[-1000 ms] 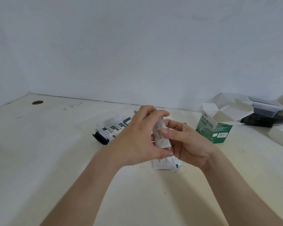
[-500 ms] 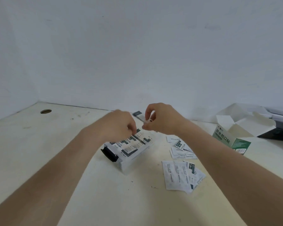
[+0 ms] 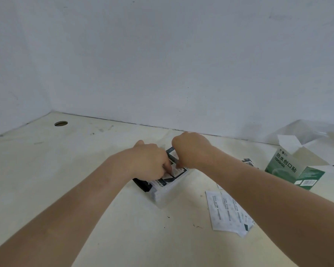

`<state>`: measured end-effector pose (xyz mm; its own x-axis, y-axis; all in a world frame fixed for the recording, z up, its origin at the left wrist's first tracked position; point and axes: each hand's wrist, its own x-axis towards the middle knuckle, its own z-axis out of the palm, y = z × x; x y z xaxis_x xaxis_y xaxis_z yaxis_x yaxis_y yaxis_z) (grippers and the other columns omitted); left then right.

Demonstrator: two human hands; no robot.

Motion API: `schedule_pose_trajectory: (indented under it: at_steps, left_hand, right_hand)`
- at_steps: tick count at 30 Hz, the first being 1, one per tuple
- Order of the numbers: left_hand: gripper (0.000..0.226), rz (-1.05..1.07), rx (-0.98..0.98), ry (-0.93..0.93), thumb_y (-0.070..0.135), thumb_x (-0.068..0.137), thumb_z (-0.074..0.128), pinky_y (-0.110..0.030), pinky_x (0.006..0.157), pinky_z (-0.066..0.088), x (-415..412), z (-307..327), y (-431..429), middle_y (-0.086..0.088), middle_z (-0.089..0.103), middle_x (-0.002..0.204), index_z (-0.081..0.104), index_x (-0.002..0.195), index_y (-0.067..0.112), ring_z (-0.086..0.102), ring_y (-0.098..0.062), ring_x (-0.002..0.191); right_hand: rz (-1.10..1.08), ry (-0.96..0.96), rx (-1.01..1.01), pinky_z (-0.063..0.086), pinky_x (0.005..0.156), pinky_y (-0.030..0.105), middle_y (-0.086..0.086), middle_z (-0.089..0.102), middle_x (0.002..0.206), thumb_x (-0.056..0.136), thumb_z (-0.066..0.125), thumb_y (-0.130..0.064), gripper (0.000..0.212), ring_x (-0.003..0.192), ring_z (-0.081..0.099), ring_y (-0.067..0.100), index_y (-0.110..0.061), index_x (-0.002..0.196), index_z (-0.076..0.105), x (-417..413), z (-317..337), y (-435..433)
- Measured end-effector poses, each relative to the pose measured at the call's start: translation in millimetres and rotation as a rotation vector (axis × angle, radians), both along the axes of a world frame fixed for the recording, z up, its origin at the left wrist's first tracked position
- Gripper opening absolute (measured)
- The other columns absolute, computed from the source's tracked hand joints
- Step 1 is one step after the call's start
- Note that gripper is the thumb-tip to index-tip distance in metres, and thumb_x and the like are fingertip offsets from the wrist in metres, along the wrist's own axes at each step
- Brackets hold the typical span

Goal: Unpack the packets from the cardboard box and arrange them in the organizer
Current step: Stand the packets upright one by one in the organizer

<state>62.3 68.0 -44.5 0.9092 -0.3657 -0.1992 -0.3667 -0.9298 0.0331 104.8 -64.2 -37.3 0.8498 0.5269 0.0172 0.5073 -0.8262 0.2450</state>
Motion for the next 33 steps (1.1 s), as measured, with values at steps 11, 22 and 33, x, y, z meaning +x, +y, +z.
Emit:
schedule_pose_trajectory:
  at_steps: [11, 22, 33]
  left_hand:
    - [0.046, -0.006, 0.020, 0.005, 0.015, 0.085, 0.041, -0.038, 0.094, 0.033, -2, 1, 1, 0.019, 0.063, 0.116, 0.067, 0.111, 0.043, 0.047, -0.017, 0.109]
    - [0.046, 0.007, -0.135, -0.002, 0.011, 0.080, 0.045, -0.036, 0.090, 0.047, 4, -4, 8, 0.008, 0.066, 0.109, 0.074, 0.103, 0.038, 0.043, -0.011, 0.102]
    - [0.043, 0.017, -0.152, -0.027, 0.010, 0.079, 0.047, -0.034, 0.084, 0.050, 0, 0, 5, 0.008, 0.067, 0.098, 0.075, 0.100, 0.035, 0.055, -0.017, 0.098]
  right_hand:
    - [0.043, -0.097, -0.151, 0.025, 0.045, 0.023, -0.003, 0.038, 0.065, 0.086, 0.066, -0.017, 0.038, 0.062, 0.044, 0.019, -0.017, 0.062, 0.035, 2, 3, 10]
    - [0.019, -0.020, -0.062, 0.028, 0.044, 0.023, -0.001, 0.039, 0.064, 0.083, 0.066, -0.016, 0.038, 0.053, 0.039, 0.016, -0.016, 0.061, 0.036, 10, -4, 6]
    - [-0.005, 0.000, -0.063, 0.029, 0.045, 0.022, 0.000, 0.042, 0.065, 0.081, 0.066, -0.014, 0.034, 0.052, 0.038, 0.015, -0.015, 0.062, 0.038, 12, -5, 9]
